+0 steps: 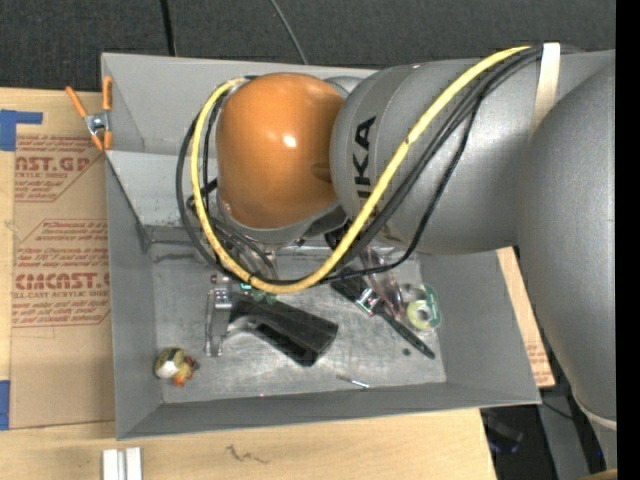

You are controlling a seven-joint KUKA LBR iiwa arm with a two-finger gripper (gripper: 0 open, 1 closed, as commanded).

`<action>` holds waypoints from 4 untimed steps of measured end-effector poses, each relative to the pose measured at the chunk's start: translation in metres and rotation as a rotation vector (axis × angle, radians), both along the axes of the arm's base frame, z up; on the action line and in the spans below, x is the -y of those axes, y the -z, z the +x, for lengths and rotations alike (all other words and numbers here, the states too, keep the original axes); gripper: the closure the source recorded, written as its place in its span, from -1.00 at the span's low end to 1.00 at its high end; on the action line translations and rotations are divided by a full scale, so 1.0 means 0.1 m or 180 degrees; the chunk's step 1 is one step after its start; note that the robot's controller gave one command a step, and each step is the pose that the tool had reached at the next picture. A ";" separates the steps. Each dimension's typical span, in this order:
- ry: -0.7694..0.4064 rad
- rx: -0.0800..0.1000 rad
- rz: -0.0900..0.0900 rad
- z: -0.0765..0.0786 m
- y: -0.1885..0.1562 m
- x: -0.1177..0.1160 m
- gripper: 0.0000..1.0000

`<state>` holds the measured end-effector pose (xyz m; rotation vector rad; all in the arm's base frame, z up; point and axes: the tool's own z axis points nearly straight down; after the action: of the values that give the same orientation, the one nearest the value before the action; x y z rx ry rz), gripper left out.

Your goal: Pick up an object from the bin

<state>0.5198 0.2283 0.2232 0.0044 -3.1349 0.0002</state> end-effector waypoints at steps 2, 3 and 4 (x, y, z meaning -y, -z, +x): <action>-0.0201 0.0042 0.0009 -0.05 0.40 0.06 -1.00; -0.0348 0.0011 0.0004 -0.10 0.56 0.14 -1.00; -0.1337 0.0025 0.0012 0.21 1.26 -0.17 1.00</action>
Offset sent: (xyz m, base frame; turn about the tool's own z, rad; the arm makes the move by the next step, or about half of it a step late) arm -0.0256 -0.0205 -0.1532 -0.2146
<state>0.5412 0.2456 0.0970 0.6596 -3.0731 -0.0034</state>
